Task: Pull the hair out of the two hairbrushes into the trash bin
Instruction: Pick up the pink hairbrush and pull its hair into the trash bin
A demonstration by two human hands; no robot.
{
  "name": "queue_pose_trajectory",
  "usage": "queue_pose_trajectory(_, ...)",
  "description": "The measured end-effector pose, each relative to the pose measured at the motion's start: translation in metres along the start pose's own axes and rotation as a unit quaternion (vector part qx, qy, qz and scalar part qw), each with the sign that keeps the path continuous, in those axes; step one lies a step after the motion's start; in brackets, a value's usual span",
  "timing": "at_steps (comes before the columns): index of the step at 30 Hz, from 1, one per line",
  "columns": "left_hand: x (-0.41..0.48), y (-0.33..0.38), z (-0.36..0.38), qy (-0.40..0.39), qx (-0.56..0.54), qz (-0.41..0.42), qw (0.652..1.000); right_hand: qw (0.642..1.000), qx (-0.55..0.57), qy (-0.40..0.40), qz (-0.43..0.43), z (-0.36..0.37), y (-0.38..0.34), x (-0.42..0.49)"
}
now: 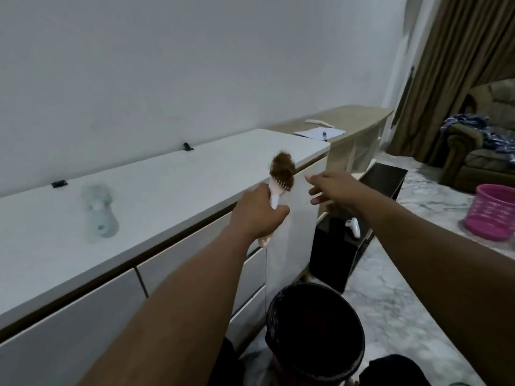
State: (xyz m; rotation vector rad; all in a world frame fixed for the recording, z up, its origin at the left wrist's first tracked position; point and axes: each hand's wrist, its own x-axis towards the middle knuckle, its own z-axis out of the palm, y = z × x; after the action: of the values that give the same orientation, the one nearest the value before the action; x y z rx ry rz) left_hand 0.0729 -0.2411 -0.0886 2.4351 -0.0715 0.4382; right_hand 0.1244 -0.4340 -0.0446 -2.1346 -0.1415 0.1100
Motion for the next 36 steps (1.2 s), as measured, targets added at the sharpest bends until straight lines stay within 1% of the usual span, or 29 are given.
queue_pose_trajectory(2, -0.003, -0.003, 0.021, -0.015, -0.002, 0.009, 1.000, 0.998, 0.052, -0.004, 0.026, 0.002, 0.020, 0.000)
queue_pose_trajectory(5, -0.009, -0.013, 0.056, -0.047, 0.008, -0.003, 0.999, 0.992, 0.110, -0.010, 0.056, 0.014, 0.054, 0.005)
queue_pose_trajectory(10, -0.023, -0.042, 0.120, -0.107, 0.013, -0.014, 0.994, 0.982, 0.164, -0.017, 0.097, 0.050, 0.124, 0.012)
queue_pose_trajectory(13, -0.036, -0.068, 0.161, -0.151, -0.012, -0.042, 0.988, 0.971, 0.204, -0.007, 0.124, 0.075, 0.171, 0.014)
queue_pose_trajectory(16, -0.052, -0.099, 0.203, -0.187, -0.020, -0.061, 0.980, 0.962, 0.219, -0.003, 0.166, 0.105, 0.219, 0.015)
queue_pose_trajectory(18, -0.063, -0.121, 0.232, -0.220, -0.023, -0.074, 0.973, 0.947, 0.240, -0.011, 0.212, 0.125, 0.251, 0.017)
queue_pose_trajectory(21, -0.078, -0.149, 0.268, -0.271, -0.026, -0.092, 0.958, 0.915, 0.288, 0.012, 0.283, 0.149, 0.296, 0.021)
queue_pose_trajectory(24, -0.086, -0.171, 0.297, -0.309, -0.037, -0.089, 0.946, 0.889, 0.328, 0.028, 0.317, 0.165, 0.334, 0.024)
queue_pose_trajectory(27, -0.089, -0.187, 0.321, -0.341, -0.044, -0.089, 0.935, 0.873, 0.345, 0.017, 0.344, 0.173, 0.363, 0.026)
queue_pose_trajectory(29, -0.092, -0.195, 0.336, -0.357, -0.075, -0.114, 0.924, 0.872, 0.343, 0.006, 0.350, 0.178, 0.379, 0.030)
queue_pose_trajectory(31, -0.097, -0.200, 0.348, -0.369, -0.125, -0.158, 0.907, 0.877, 0.325, -0.001, 0.353, 0.182, 0.391, 0.036)
queue_pose_trajectory(34, -0.097, -0.202, 0.365, -0.377, -0.184, -0.219, 0.881, 0.880, 0.308, 0.021, 0.361, 0.186, 0.403, 0.050)
queue_pose_trajectory(36, -0.093, -0.205, 0.378, -0.367, -0.198, -0.238, 0.877, 0.875, 0.313, 0.035, 0.367, 0.190, 0.408, 0.060)
